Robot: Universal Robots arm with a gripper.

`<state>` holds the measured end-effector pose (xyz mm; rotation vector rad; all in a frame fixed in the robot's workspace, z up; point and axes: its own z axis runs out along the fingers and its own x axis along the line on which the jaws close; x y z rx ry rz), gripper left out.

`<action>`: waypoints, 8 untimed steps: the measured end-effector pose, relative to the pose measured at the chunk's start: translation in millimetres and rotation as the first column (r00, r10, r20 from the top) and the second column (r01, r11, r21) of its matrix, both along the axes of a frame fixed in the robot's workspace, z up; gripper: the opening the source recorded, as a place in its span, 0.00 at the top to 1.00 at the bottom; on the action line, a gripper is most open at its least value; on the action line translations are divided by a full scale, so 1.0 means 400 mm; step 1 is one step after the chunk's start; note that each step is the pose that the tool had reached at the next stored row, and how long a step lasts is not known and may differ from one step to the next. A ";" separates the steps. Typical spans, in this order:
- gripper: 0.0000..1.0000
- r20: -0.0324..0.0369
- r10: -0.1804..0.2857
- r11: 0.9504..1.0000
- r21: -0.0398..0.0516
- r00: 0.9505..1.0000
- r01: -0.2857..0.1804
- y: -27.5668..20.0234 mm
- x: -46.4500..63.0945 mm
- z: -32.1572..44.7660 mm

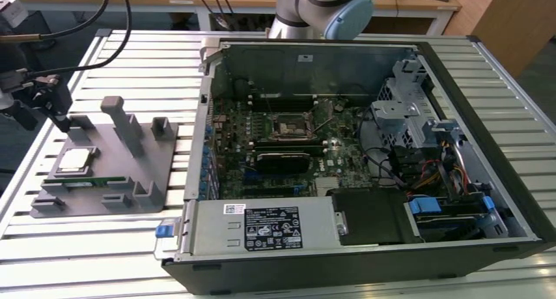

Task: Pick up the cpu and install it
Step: 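Pick up the cpu and move it towards the insertion slot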

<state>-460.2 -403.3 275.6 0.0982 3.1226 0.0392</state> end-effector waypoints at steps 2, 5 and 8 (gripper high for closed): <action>0.41 0.000 0.023 1.000 -0.001 1.000 -0.023 0.000 0.000 -0.005; 0.41 0.000 0.071 0.997 -0.001 0.997 -0.071 0.000 0.000 -0.015; 0.41 0.000 0.095 0.995 -0.001 0.995 -0.095 0.000 0.000 -0.027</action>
